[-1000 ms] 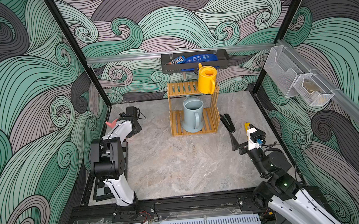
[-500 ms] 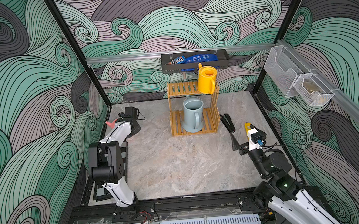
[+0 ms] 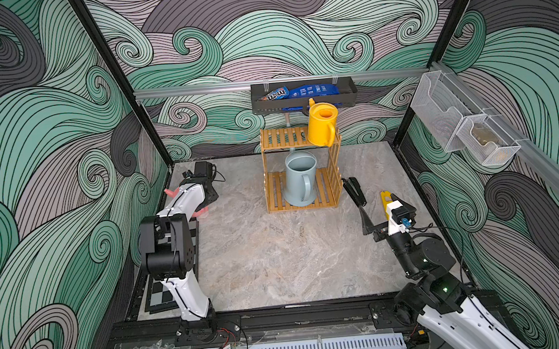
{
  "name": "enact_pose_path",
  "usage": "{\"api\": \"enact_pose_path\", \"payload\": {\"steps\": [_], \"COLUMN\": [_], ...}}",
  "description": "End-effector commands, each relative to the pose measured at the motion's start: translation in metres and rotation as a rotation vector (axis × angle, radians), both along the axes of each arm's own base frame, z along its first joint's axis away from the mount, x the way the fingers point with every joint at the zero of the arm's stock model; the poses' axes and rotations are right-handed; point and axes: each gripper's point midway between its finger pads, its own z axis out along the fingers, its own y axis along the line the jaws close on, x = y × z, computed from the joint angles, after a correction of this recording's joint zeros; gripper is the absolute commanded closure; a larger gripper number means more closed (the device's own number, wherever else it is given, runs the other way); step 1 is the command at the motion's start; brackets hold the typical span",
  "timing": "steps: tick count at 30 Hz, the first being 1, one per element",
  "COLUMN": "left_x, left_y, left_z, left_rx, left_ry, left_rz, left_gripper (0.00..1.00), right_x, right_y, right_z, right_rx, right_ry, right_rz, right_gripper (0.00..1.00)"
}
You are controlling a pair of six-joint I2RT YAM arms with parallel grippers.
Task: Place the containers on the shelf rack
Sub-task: 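Pick up a container from the center of the board.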
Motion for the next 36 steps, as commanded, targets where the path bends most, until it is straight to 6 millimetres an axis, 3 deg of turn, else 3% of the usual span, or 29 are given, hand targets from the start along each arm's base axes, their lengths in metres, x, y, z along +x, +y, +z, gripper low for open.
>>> {"api": "enact_pose_path", "payload": {"steps": [1, 11, 14, 21, 25, 36], "left_x": [-0.007, -0.015, -0.017, -0.019, -0.020, -0.027], "left_y": [0.006, -0.013, -0.019, -0.030, -0.035, -0.066], "left_z": [0.001, 0.000, 0.004, 0.036, 0.064, 0.138], "left_rx": [0.018, -0.084, -0.109, -0.130, -0.127, -0.159], "left_ry": [0.036, -0.006, -0.037, -0.116, -0.161, -0.149], "left_rz": [0.016, -0.043, -0.069, -0.160, -0.218, -0.387], "left_gripper": [0.63, 0.89, 0.91, 0.93, 1.00, 1.00], "right_x": [-0.001, -0.001, -0.002, -0.002, -0.001, -0.003], "right_y": [-0.002, 0.000, -0.004, -0.003, -0.001, -0.004], "right_z": [0.004, 0.004, 0.004, 0.004, 0.004, 0.005], "right_rx": [0.009, 0.013, 0.014, 0.016, 0.012, 0.018], "right_ry": [-0.024, -0.027, -0.031, -0.032, -0.031, -0.035], "right_rz": [-0.014, -0.001, -0.017, -0.013, -0.007, -0.015], "right_gripper": [0.01, 0.01, 0.01, 0.01, 0.01, 0.01]}}
